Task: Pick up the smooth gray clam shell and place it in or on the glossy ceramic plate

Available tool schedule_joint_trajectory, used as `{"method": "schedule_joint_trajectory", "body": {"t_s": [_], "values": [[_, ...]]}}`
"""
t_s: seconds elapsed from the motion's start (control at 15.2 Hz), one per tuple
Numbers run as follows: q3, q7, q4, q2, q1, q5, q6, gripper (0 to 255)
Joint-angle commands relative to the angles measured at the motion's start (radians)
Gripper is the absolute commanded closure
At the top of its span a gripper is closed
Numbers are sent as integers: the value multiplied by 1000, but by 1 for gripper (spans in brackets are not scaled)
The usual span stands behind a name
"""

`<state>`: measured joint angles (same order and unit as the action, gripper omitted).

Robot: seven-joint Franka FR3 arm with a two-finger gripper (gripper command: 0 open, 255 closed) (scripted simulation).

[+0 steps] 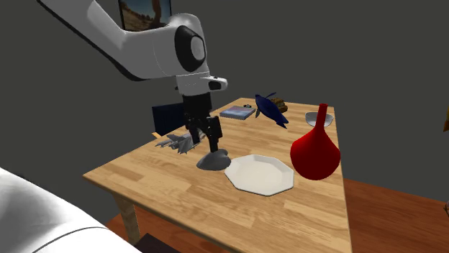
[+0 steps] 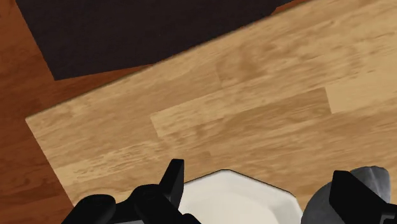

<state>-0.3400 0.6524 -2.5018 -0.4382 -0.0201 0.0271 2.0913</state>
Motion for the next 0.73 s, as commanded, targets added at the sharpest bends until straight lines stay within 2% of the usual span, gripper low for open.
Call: {"method": "schedule_joint_trajectory", "body": {"t_s": [0.0, 0.26, 0.46, 0.66], "values": [[-51, 100, 18, 69, -18, -31, 68, 0], [-143, 316, 94, 233, -72, -153, 167, 0], [-192, 503, 173, 370, -103, -294, 208, 0], [-207, 691, 273, 513, -102, -454, 212, 0]]}}
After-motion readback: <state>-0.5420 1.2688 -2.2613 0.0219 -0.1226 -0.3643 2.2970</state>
